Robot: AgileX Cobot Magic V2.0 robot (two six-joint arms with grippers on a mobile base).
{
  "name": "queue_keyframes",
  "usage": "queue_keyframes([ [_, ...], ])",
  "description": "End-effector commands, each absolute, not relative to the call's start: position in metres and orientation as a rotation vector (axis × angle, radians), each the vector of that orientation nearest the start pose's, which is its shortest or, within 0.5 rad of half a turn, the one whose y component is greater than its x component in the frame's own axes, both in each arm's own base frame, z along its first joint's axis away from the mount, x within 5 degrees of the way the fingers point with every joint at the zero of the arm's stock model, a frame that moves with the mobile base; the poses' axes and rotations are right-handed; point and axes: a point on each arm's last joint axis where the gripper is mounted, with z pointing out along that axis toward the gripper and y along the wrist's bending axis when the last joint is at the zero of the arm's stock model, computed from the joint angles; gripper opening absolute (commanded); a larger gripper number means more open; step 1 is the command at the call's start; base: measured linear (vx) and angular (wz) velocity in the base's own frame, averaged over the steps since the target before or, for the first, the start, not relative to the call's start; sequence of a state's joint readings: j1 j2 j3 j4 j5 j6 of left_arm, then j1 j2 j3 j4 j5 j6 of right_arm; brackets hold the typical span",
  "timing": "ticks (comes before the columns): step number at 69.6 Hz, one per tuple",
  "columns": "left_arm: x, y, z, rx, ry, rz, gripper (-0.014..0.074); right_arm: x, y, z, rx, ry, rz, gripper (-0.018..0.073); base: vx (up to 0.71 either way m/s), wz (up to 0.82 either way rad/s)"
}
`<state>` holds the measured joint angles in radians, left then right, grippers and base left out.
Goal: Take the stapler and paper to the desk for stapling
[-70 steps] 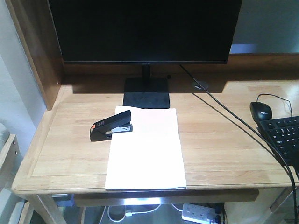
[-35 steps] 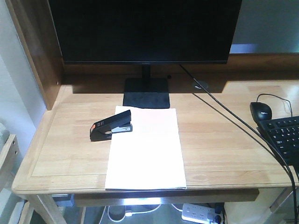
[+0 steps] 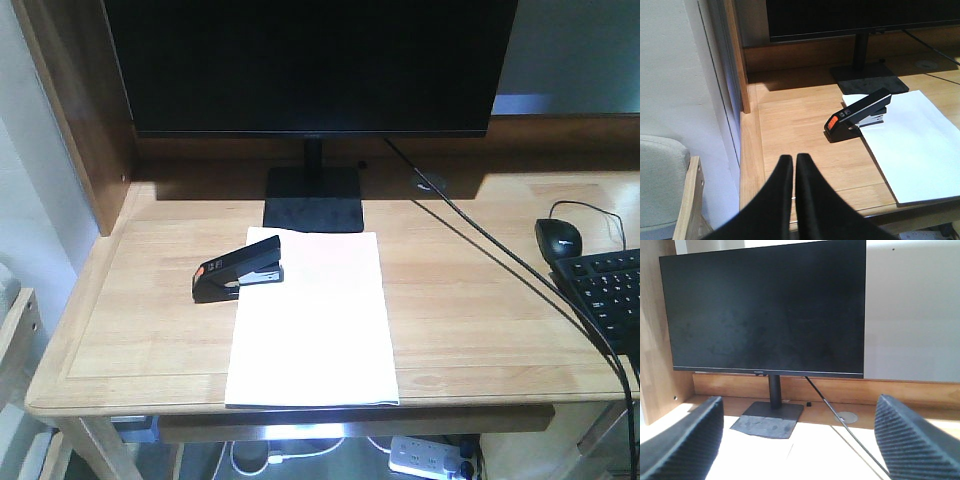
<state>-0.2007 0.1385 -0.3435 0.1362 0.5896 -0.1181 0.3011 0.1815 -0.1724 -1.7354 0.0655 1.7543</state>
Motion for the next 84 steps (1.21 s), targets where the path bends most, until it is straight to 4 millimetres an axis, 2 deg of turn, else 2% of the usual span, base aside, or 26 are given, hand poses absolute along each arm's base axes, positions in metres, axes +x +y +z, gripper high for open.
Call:
queue_keyframes([
  [1, 0.0486, -0.0037, 0.2788, 0.137, 1.791, -0.085, -0.0006, 0.0672, 0.0125, 0.2711, -0.189, 1.446, 0.135, 0.0578, 0.00, 0.00],
  [13, 0.0486, -0.0037, 0.2788, 0.137, 1.791, -0.085, -0.0006, 0.0672, 0.0125, 0.2711, -0.174, 1.448, 0.152, 0.0576, 0.00, 0.00],
  [21, 0.0486, -0.0037, 0.2788, 0.137, 1.791, -0.085, -0.0006, 0.0674, 0.0113, 0.2713, -0.148, 1.449, 0.160, 0.0523, 0.00, 0.00],
  [26, 0.0486, -0.0037, 0.2788, 0.137, 1.791, -0.085, -0.0006, 0.0674, 0.0112, 0.2713, -0.147, 1.449, 0.160, 0.0436, 0.00, 0.00],
  [29, 0.0486, -0.0037, 0.2788, 0.137, 1.791, -0.085, -0.0006, 0.0674, 0.0112, 0.2713, -0.147, 1.449, 0.160, 0.0354, 0.00, 0.00],
  [38, 0.0486, -0.0037, 0.2788, 0.137, 1.791, -0.085, -0.0006, 0.0674, 0.0113, 0.2713, -0.151, 1.448, 0.158, 0.0024, 0.00, 0.00],
  [40, 0.0486, -0.0037, 0.2788, 0.137, 1.791, -0.085, -0.0006, 0.0674, 0.0114, 0.2713, -0.151, 1.448, 0.158, -0.0017, 0.00, 0.00],
  [73, 0.0441, -0.0027, 0.2797, 0.132, 1.767, -0.088, -0.0006, 0.0677, 0.0099, 0.2717, -0.148, 1.444, 0.134, -0.0010, 0.00, 0.00],
  [84, 0.0419, -0.0032, 0.2762, 0.076, 1.754, -0.120, -0.0006, 0.0677, 0.0099, 0.2717, -0.149, 1.444, 0.133, -0.0010, 0.00, 0.00],
])
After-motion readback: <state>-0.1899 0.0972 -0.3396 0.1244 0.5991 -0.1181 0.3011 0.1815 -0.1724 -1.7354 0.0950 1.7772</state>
